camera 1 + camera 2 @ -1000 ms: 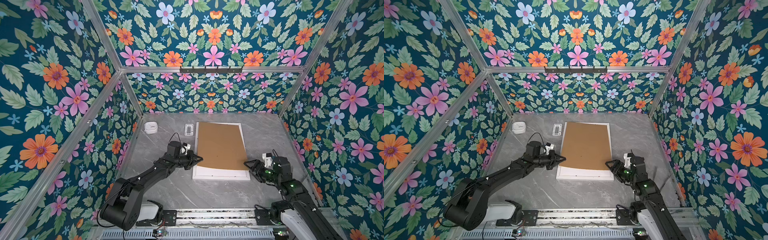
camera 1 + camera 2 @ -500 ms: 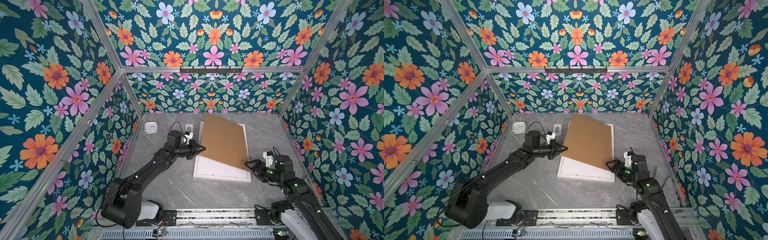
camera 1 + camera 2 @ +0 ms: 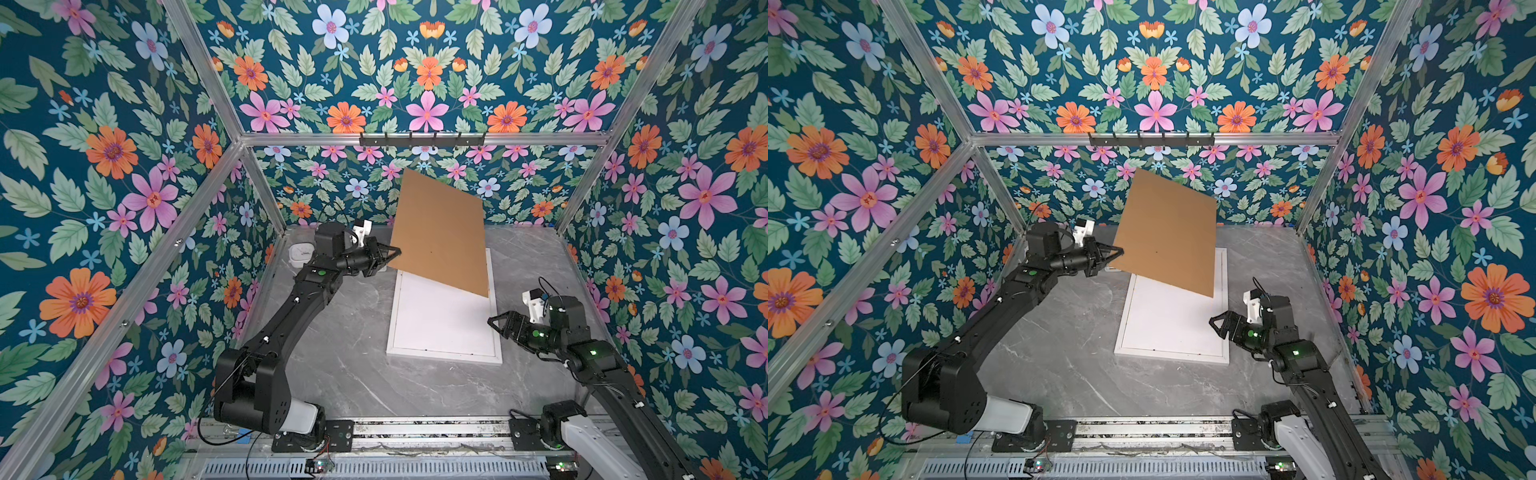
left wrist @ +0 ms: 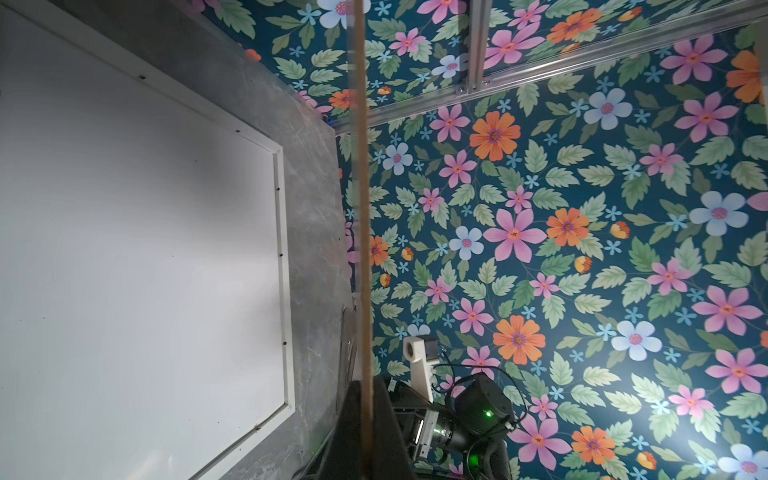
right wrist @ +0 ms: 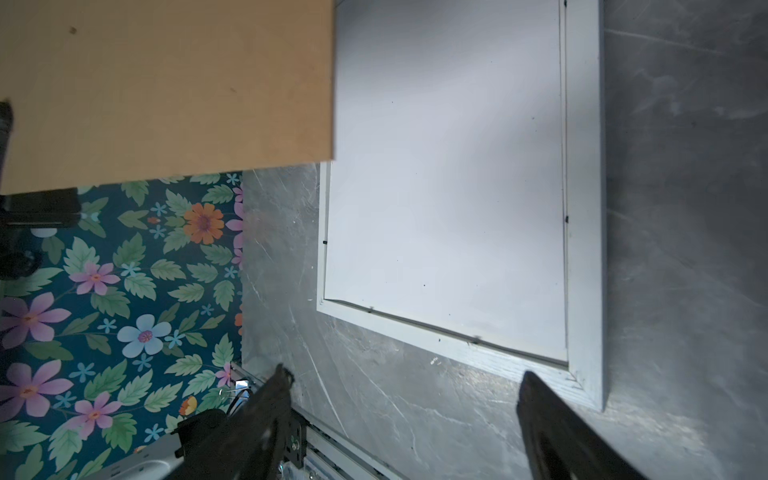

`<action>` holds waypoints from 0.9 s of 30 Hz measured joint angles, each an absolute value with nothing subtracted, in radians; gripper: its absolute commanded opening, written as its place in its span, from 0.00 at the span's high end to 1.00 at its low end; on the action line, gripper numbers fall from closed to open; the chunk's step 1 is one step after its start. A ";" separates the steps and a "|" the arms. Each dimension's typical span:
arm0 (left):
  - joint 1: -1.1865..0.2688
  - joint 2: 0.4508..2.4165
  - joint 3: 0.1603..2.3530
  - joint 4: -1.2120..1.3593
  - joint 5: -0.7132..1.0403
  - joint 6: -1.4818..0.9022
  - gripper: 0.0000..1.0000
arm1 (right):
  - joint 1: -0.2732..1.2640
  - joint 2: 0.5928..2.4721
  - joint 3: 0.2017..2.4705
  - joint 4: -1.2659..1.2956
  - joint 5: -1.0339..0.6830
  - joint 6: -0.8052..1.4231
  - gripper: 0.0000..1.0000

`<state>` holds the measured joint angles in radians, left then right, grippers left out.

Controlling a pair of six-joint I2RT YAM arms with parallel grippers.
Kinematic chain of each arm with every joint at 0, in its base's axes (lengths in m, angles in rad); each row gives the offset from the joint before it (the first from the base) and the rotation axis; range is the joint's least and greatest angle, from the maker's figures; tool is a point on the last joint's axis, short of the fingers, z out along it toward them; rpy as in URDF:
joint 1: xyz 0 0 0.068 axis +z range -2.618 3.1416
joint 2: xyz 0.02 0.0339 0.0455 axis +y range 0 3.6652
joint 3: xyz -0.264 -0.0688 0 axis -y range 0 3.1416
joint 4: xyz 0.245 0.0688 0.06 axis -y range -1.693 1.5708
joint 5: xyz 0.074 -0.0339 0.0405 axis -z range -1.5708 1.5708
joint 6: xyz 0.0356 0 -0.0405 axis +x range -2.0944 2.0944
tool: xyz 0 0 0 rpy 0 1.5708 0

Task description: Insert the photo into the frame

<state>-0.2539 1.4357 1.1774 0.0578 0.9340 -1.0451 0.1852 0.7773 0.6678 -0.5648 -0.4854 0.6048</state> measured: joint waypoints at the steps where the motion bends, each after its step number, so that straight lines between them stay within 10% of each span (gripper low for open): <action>1: -0.239 1.436 1.185 0.055 0.937 -1.043 1.00 | 0.186 0.793 0.677 -0.571 -0.486 0.590 0.15; 27: -0.078 1.499 1.231 -0.038 1.000 -0.970 1.00 | 0.895 1.530 1.165 -0.721 -0.102 -0.067 0.27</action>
